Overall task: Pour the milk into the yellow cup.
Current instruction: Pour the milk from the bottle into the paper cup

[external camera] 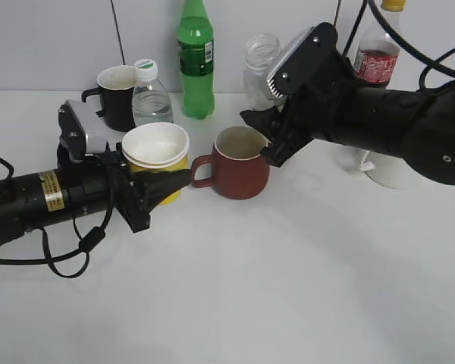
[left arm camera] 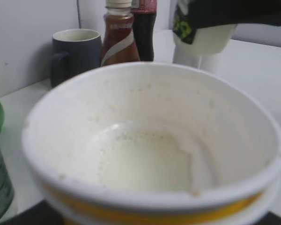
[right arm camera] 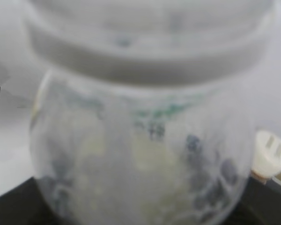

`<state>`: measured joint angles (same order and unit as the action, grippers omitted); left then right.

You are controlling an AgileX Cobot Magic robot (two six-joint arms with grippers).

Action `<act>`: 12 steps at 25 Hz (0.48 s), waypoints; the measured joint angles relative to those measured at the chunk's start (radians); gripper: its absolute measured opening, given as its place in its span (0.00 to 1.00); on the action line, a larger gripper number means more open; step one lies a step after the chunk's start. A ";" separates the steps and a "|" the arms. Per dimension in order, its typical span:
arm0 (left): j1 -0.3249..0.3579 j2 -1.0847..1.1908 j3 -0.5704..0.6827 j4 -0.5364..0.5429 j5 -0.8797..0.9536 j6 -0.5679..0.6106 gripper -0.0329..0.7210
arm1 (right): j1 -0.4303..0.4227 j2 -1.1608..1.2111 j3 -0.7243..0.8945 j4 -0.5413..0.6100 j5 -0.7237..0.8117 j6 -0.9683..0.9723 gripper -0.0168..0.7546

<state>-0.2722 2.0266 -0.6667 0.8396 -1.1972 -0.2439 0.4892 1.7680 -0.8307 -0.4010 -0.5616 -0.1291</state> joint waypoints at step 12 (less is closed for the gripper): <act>-0.179 -0.010 -0.010 -0.088 -0.002 0.000 0.52 | 0.031 0.000 -0.060 -0.073 0.090 -0.342 0.59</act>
<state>-0.4517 2.0165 -0.6762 0.7519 -1.1994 -0.2439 0.5206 1.7680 -0.8906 -0.4736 -0.4714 -0.4706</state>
